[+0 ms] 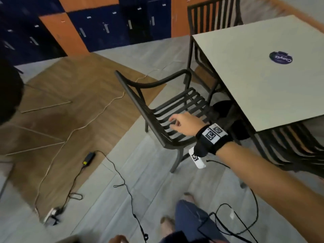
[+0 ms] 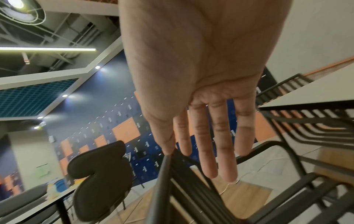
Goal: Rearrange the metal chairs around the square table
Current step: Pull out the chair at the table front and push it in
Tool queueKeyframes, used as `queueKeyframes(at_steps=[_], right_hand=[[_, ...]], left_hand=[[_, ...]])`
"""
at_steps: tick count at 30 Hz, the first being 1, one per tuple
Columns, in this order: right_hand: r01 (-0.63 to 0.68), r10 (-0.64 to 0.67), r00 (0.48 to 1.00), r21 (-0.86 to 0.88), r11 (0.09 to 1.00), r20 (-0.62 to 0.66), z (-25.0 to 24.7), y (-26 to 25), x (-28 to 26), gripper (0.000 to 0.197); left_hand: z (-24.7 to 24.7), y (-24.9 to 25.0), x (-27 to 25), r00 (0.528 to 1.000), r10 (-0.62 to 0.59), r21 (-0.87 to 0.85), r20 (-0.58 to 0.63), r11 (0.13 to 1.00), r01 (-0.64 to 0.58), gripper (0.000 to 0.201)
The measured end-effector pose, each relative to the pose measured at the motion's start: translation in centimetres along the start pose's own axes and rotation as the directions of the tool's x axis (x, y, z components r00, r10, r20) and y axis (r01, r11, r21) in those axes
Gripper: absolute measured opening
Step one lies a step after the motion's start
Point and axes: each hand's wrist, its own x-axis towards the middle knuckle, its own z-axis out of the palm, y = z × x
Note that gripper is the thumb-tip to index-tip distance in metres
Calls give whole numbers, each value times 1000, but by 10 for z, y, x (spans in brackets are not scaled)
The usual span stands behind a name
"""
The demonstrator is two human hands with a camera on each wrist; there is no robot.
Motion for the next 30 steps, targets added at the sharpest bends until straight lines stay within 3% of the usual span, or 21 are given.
queueKeyframes(at_steps=[1,2,3,4,6,8,13,17,20,22,24,26,27,28,30], right_hand=[[3,-3,1000,2,1000,17,9,-15,14,41],[5,-5,999,3,1000,34,17,-27,26,48],[5,-5,999,-1,1000,54,25,-39,39,55],[-2,3,997,-16,1000,76,32,-48,50,61],[-21,30,996,-104,994,87,46,-61,71,67],[-47,52,999,-229,972,16,60,-69,87,67],[-102,73,994,-435,894,-83,75,-77,100,66],[-179,150,983,-392,902,-104,77,-74,104,60],[-266,256,964,-243,933,-71,78,-69,101,56],[-336,322,940,-136,932,-115,85,-67,97,57],[-412,377,898,-135,901,-227,99,-70,98,48],[-557,511,816,-129,820,-270,109,-82,104,44],[-619,576,766,-82,781,-287,114,-88,109,42],[-676,640,703,-12,737,-308,117,-95,115,39],[-760,762,607,118,639,-225,113,-104,125,26]], left_hand=[[-18,2,10,992,112,201,60,972,-122,30],[-41,9,10,980,170,450,107,870,-200,28],[-62,13,8,959,227,587,172,758,-285,25],[-86,36,8,951,253,570,178,762,-309,25],[-132,88,20,934,328,382,139,853,-357,20],[-179,153,42,894,443,368,71,821,-436,20],[-278,298,76,661,748,414,-59,621,-666,52],[-326,386,83,444,887,651,-131,415,-636,75],[-348,429,103,316,949,756,2,205,-621,84],[-357,452,126,280,944,797,174,32,-603,82],[-361,470,153,215,919,793,331,-148,-590,70],[-367,490,174,104,907,741,407,-262,-619,49],[-371,500,180,72,889,708,452,-309,-635,38],[-374,510,185,54,860,677,507,-359,-643,30],[-378,526,190,34,802,645,596,-453,-615,17]])
